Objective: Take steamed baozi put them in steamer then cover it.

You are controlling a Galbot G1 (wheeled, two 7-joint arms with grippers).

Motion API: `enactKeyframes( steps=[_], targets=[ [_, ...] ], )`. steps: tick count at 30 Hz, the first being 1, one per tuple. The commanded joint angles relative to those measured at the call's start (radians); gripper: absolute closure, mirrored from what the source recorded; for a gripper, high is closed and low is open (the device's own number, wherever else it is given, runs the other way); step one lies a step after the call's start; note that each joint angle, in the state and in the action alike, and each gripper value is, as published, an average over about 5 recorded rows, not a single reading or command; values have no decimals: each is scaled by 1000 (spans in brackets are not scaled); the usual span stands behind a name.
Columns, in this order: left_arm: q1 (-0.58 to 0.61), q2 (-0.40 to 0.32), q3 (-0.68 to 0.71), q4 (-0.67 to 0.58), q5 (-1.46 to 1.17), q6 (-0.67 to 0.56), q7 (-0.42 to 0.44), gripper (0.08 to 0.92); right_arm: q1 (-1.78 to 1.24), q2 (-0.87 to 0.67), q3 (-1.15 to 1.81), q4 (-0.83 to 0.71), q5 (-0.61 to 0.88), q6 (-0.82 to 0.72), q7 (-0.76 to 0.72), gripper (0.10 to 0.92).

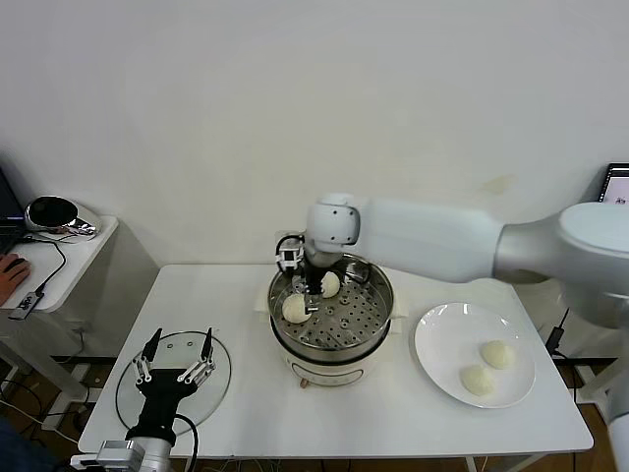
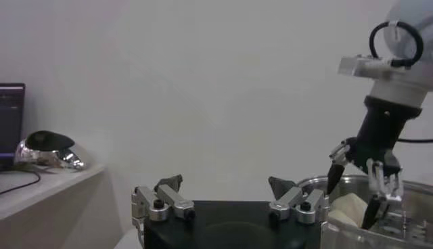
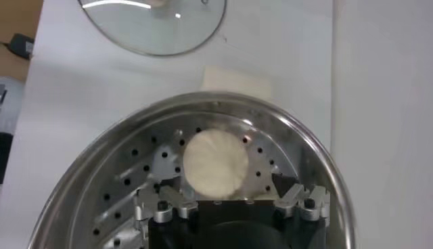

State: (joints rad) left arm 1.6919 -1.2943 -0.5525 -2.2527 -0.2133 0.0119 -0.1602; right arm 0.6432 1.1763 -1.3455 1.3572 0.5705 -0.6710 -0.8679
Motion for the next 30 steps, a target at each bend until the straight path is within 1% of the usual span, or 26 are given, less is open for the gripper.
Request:
enactKeyframes(
  steps=[1,6,9,12,21,25,30],
  targets=[
    [-3,6,0,-3,-3,4,0,177,255,-310,-85,197,-77,111,-201,203],
    [0,9,7,3,-3,3,1,177,328,-525,-182,322,-163,174,-259,203],
    [1,11,10,6,-2,3,1,177,313,-645,-210,365,-223,206,-271,203],
    [1,13,10,8,-2,3,1,177,264,-722,-207,384,-281,244,-278,203],
    [7,9,10,21,3,2,1,177,56,-868,-137,381,-462,343,-270,203],
    [5,6,11,27,8,3,0,177,-129,-920,-11,356,-549,382,-238,203],
    [4,-2,18,30,19,5,0,177,-450,-944,240,324,-603,418,-186,203]
  ],
)
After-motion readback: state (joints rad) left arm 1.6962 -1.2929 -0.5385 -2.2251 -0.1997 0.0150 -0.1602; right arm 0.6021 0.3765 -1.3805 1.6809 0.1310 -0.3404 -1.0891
